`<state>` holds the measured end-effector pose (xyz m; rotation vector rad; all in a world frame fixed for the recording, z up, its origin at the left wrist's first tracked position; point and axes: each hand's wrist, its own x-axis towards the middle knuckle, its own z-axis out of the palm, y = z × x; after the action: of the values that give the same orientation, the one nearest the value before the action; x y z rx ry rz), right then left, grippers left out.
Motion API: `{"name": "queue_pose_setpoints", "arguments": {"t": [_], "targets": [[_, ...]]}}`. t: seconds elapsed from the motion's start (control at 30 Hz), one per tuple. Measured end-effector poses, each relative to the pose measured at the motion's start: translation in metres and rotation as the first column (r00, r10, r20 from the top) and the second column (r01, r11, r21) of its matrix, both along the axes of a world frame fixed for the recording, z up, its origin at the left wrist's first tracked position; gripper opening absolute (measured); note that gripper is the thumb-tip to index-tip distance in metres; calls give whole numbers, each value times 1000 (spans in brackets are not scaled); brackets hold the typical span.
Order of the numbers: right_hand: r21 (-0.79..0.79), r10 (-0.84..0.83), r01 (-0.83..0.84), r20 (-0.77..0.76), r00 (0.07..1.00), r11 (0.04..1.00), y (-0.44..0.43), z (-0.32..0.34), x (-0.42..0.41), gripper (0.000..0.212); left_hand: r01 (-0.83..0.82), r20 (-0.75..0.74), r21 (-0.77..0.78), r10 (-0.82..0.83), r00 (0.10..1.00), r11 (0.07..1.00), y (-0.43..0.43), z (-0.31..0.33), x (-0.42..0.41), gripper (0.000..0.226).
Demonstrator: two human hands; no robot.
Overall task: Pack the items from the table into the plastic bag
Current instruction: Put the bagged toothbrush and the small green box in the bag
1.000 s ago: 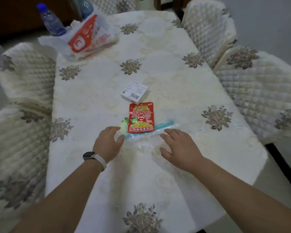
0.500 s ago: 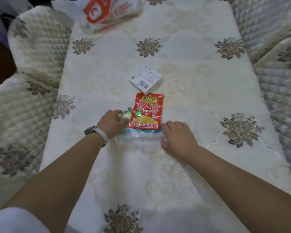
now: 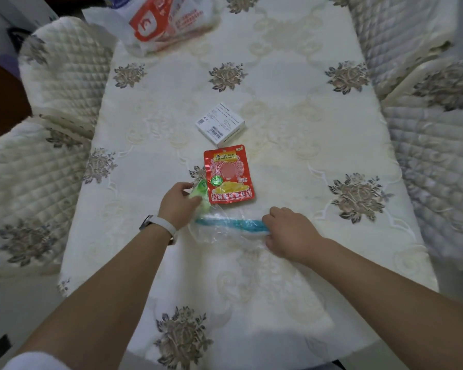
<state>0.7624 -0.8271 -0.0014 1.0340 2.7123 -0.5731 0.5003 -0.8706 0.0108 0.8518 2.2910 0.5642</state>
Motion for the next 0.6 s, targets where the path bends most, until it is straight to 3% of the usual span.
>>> {"name": "queue_pose_setpoints", "arguments": {"t": [0.13,0.27,0.37,0.5,0.6], "targets": [[-10,40,-40,-18,999,999,-5,15,23,24,-105,110,70,97,989,992,-19,9,12,21],[-10,113,-113,2,994,994,-7,30,41,24,-198,191,39,188,963,979,-33,10,20,5],[6,151,-152,57,987,988,-11,35,54,25,-192,231,-12,190,954,981,-36,4,25,12],[16,148,-150,92,985,989,-19,34,65,25,-51,127,-65,59,990,997,-37,2,43,16],[18,135,-136,77,988,990,-25,31,69,23,-66,68,-29,68,995,997,-41,4,48,12]]}}
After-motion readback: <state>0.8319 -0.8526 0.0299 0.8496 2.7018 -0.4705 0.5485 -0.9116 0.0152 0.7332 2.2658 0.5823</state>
